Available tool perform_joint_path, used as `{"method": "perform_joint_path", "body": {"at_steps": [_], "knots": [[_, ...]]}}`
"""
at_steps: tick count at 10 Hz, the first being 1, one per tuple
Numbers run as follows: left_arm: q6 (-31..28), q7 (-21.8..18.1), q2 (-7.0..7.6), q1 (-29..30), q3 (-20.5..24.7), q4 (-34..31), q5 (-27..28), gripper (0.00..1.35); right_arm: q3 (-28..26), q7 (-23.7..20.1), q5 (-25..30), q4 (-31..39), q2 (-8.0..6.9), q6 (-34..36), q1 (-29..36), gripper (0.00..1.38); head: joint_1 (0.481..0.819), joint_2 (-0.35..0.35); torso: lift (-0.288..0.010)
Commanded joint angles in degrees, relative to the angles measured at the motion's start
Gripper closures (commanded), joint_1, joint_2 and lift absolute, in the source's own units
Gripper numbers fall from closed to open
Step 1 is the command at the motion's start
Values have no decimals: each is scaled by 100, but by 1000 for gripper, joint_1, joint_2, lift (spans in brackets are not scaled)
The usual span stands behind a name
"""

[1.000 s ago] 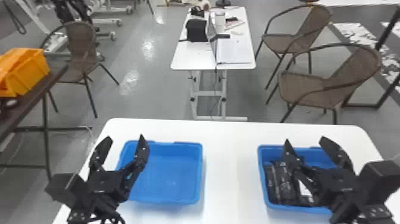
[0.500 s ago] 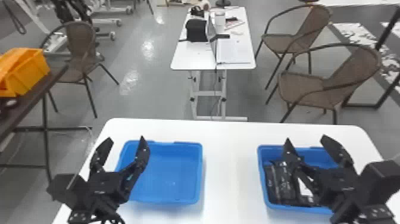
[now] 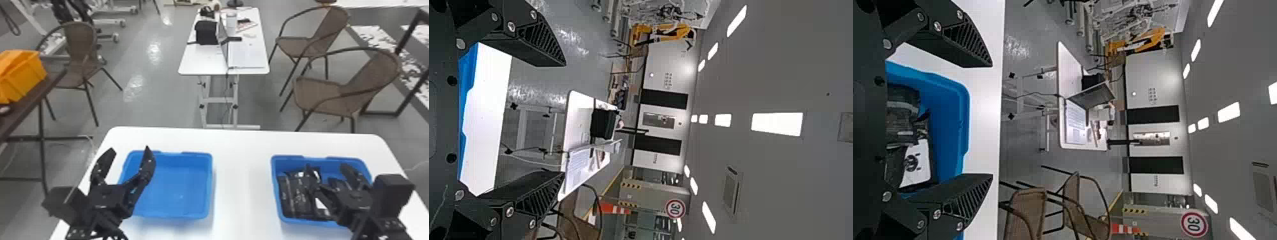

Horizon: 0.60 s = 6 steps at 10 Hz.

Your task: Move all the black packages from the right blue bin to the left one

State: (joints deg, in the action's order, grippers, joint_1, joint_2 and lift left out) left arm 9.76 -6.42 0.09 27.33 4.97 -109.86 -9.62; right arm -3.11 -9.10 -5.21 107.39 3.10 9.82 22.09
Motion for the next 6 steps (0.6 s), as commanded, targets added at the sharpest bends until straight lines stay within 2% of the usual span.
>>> {"method": "perform_joint_path", "body": {"at_steps": [1,4,6], "knots": [[-9,0,-24,0,-5,0,-23,269,-216,-39,3,-509,6,196,-249,256,695,37,0],[-27,0,-24,9,4,0,-49,274,-673,-487,-68,-1616,42,530,-697,254,695,-14,0],[-36,-9,-24,18,4,0,-49,274,-717,-496,20,-2170,112,574,-978,256,695,-41,0]]}}
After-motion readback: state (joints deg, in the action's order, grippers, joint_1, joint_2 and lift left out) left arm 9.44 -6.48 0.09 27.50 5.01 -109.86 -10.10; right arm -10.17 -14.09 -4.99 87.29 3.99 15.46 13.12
